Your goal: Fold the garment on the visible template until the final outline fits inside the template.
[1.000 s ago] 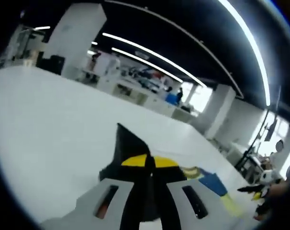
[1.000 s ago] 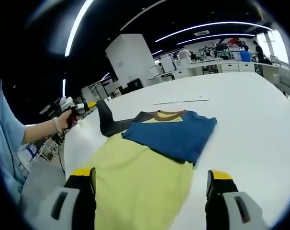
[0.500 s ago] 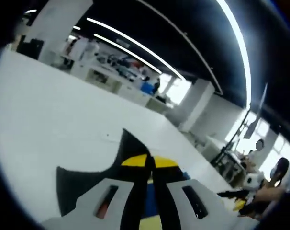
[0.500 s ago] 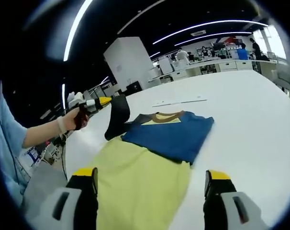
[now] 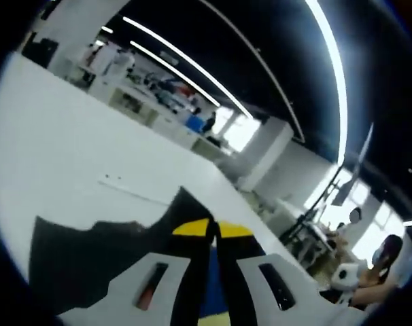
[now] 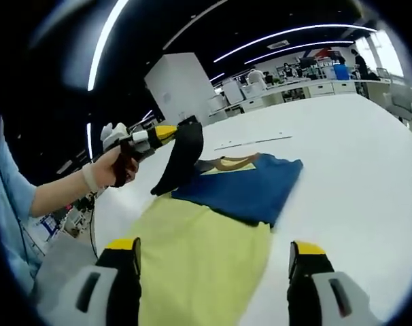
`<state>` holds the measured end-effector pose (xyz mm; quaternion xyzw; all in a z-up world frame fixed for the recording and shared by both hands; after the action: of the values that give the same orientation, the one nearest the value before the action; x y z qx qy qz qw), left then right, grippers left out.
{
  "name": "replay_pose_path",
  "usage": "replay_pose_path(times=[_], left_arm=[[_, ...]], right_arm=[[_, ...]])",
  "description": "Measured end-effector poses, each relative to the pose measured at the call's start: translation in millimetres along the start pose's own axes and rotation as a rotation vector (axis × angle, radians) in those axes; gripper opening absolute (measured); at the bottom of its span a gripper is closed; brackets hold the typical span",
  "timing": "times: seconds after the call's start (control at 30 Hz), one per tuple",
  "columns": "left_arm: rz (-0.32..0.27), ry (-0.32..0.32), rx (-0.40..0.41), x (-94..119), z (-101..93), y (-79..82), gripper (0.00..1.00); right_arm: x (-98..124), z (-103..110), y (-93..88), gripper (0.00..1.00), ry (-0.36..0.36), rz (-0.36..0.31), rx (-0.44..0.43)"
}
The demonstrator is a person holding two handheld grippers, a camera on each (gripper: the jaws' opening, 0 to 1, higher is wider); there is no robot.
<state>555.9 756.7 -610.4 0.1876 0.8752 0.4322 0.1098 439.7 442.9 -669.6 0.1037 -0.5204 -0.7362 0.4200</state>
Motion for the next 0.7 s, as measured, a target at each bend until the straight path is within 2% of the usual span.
replay_pose_path(times=[0.1,0.2,0.27,0.33,0.4,0.53,0.7], left_arm=[[0.009,-0.016,-0.021,-6.7,-11.6,-11.7,0.00],[0.014,-0.026,0.002,-11.6,-22.4,-25.1,0.00],[0.046,-0.035,-0.013,-15.1,-21.9,-37.6,0.00],[0.070,-0.047,-0.020,-19.1,-30.7,-49.3,0.00],[0.085,-0.046,0.006,-22.1,-30.1,-56.5,0.00],[0.119,-0.047,-0.007,-26.2,-32.1,-71.2,0.00],[0.142,-0.039,0.020,-26.2,-30.8,-80.9,0.00]], right_arm=[[0.1,1.3,-0.3,0.89,0.000,0.002,-0.003],[0.4,0.9,-0.9,0.89,-0.002,-0.006,-0.014],[0.9,0.0,-1.7,0.89,-0.004,-0.004,-0.014],[2.4,-1.6,-2.8,0.89,-0.005,-0.002,-0.017],[4.5,-3.3,-4.1,0.88,-0.005,-0.001,-0.021],[8.5,-5.4,-5.3,0.87,-0.011,-0.006,-0.034],[9.4,-8.5,-8.0,0.84,-0.015,-0.002,-0.054]])
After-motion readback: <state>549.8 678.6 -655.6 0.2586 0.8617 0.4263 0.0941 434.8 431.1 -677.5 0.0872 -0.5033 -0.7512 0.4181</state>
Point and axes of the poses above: the point that each gripper's makers call its tool centre point, and the gripper's own axes: x roughly backward along the fingers, z roughly to its left, y roughly out of its top, the point moved 10 cm from there along x, roughly backward along the fingers, and after that the axes turned 11 degrees about -z, right-handed, at the moved point
